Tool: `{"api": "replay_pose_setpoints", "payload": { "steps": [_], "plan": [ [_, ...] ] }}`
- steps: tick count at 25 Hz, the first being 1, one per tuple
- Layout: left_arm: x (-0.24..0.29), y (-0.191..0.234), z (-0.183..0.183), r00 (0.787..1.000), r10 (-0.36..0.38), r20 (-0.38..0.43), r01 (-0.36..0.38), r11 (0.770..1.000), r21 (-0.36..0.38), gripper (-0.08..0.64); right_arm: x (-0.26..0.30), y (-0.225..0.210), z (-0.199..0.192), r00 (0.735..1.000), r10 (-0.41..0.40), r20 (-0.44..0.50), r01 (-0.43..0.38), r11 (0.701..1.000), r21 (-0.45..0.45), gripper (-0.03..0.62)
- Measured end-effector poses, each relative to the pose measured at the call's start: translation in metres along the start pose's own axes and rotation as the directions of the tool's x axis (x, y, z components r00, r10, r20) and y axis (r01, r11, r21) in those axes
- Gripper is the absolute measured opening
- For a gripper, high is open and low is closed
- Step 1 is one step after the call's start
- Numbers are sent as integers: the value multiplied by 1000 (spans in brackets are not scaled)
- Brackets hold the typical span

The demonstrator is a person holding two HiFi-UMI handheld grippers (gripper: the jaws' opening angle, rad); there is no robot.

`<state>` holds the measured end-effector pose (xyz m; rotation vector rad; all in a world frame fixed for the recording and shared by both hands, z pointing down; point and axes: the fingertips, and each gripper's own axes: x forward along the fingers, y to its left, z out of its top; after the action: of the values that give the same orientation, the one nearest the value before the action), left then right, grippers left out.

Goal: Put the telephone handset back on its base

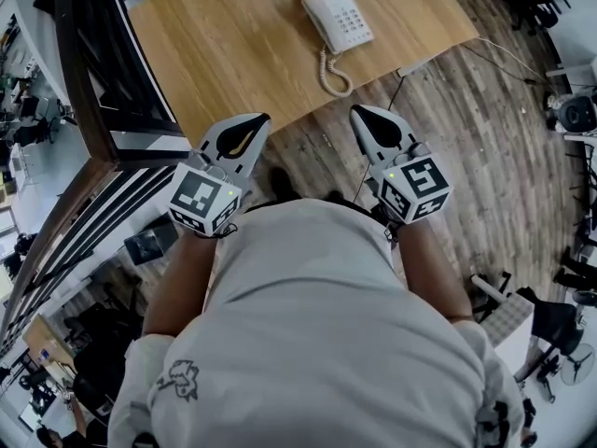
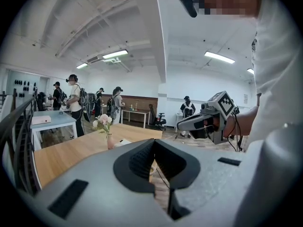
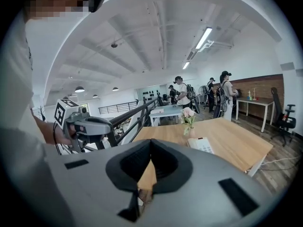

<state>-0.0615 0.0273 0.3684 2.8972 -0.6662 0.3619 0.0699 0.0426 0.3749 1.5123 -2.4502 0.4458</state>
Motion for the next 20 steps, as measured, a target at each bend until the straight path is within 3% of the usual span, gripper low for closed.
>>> {"api": "replay_pose_setpoints", "payload": {
  "steps": [20],
  "plan": [
    [31, -142, 16, 991, 118, 57, -119, 993, 7, 6, -138, -19, -33, 987, 151, 44, -147, 984, -97, 6]
  ]
}}
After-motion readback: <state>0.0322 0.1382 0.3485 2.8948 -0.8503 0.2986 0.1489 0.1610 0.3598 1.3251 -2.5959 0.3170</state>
